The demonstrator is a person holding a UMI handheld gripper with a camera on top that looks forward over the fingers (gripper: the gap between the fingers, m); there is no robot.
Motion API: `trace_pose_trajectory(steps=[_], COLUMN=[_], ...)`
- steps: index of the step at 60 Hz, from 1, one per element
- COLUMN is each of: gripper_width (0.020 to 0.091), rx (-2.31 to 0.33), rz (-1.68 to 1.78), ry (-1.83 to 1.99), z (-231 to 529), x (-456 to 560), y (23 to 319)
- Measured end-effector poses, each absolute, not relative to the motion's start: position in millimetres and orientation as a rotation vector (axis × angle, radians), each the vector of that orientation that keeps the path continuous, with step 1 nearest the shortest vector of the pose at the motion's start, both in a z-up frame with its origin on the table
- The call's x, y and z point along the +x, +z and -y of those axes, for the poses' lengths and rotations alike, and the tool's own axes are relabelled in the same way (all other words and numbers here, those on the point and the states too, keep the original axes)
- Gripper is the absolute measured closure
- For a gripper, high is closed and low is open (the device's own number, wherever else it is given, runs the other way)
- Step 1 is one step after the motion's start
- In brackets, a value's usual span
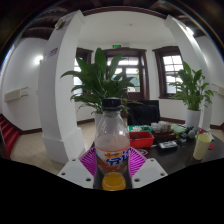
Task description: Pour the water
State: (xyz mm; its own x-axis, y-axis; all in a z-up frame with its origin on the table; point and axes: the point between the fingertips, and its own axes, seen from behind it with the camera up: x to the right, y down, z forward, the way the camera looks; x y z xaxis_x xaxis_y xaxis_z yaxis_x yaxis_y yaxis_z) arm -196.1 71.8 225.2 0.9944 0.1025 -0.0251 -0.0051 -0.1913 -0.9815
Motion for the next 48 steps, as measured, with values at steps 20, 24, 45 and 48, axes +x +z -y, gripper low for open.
trace_pose_trajectory(steps=[20,24,45,48], gripper_width=[0.0729,0.0728,0.0730,0.0728], rx=[-1.802,-1.780,-1.366,-1.282], rz=[-0.154,-0.288,-1.027,-1.123], ry=[0.286,0.391,1.014,1.081], z=[-73,-76,-83,-83], x=[-160,-150,-101,-106], y=[229,237,314,323])
